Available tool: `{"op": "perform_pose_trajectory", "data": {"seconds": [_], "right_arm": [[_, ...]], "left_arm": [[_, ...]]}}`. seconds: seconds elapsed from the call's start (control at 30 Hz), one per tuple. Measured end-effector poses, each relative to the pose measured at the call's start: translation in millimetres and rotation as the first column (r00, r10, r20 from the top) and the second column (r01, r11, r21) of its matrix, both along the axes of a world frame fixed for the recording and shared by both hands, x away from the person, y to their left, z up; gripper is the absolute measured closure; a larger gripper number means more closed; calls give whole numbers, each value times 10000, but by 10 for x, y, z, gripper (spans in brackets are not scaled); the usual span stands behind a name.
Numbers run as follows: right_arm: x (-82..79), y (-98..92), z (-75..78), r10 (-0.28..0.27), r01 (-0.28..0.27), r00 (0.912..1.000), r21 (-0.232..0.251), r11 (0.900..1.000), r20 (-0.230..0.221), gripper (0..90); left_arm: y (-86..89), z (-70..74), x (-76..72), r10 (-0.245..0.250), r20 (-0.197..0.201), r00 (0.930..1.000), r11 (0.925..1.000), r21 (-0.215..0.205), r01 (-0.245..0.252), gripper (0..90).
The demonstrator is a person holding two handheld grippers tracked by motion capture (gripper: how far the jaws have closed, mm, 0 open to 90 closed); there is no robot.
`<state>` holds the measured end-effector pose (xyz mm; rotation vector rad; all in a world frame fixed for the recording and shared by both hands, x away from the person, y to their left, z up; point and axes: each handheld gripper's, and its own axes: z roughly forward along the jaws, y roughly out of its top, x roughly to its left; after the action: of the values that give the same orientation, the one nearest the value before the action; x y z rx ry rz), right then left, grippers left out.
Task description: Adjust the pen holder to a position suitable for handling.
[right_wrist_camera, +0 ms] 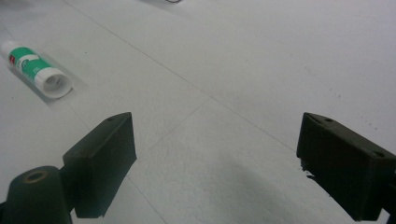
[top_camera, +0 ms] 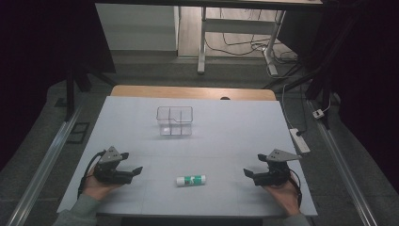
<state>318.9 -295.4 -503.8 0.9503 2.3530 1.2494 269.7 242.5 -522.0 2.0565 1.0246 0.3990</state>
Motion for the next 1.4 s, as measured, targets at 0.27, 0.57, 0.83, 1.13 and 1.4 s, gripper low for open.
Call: {"op": "perform_pose_trajectory", "data": {"seconds": [0.27, 0.57, 0.83, 1.13, 1.4], "right_arm": [[-8, 16, -20, 3, -3, 10000, -244, 9997, 13, 118], [-12, 29, -31, 12, -12, 10000, -506, 9987, 8, 121], [-7, 31, -42, -29, 30, 10000, -581, 9983, 15, 124], [-5, 36, -48, -18, 21, 10000, -668, 9978, 52, 127], [-3, 34, -43, -26, 38, 9999, -773, 9970, 163, 129]], "left_arm": [[-8, -4, 11, 5, -49, 10000, 10000, 88, -4, 202], [-7, -2, 17, 0, -63, 10000, 9999, 112, 0, 210], [-6, 9, 23, 18, -49, 10000, 9999, 131, -17, 211], [-14, 34, 72, 197, 5, 9998, 9996, 180, -197, 225], [-84, 78, 212, 292, 32, 9996, 9990, 343, -293, 240]]}}
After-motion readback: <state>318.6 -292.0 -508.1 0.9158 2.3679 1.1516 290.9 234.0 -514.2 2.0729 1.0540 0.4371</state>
